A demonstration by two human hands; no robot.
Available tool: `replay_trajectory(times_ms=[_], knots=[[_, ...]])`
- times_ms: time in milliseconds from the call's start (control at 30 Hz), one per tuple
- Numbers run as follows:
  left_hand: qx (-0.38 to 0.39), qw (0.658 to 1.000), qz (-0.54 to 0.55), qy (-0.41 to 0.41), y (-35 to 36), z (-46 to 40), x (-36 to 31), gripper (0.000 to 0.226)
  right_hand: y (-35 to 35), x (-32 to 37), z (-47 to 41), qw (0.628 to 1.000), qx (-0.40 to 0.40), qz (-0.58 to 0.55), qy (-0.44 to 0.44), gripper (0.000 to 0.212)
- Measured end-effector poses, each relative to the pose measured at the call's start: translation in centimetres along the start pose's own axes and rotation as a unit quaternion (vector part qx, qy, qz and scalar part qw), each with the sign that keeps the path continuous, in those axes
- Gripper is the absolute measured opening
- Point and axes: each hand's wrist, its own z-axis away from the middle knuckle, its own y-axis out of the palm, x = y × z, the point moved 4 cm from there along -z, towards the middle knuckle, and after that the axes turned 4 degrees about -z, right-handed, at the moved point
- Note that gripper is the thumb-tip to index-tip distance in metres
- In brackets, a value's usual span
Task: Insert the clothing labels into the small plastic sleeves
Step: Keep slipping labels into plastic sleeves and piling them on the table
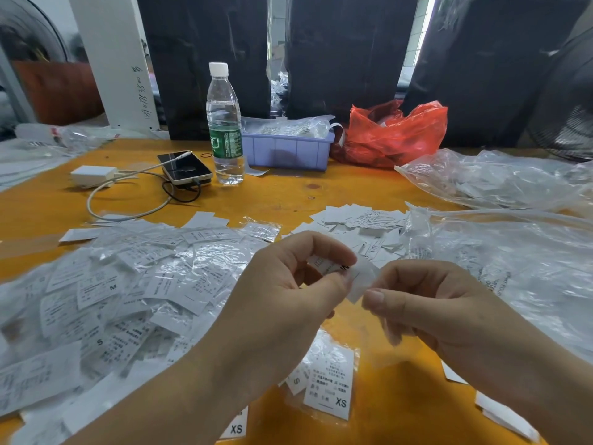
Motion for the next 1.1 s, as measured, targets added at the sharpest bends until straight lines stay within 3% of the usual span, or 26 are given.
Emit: replay_trajectory(times_ms=[367,667,867,967,1100], knots=[[-0.006,0.999,-0.037,0.008,0.1,0.3,-0.5,0.018,-0.2,0.0,0.0,1.0,-0.021,-0.006,0.003,0.025],[-0.013,0.999,-0.049,0.012,0.2,0.3,-0.6,0.022,0.3,0.2,0.1,1.0,0.002,-0.01,-0.009,0.011],[-0.073,0.997,-0.02,0.022,-1.0,0.1,-0.5,0.006,-0.2,0.2,0.1,1.0,-0.023,-0.003,0.0,0.032],[-0.094,0.995,-0.006,0.022,-1.4,0.0,-0.7,0.013,-0.2,0.2,0.1,1.0,-0.022,0.002,0.0,0.034],[-0.058,0.998,0.003,0.016,-0.9,0.0,-0.6,0.008,0.1,0.4,0.2,1.0,-0.003,0.0,-0.001,0.026]])
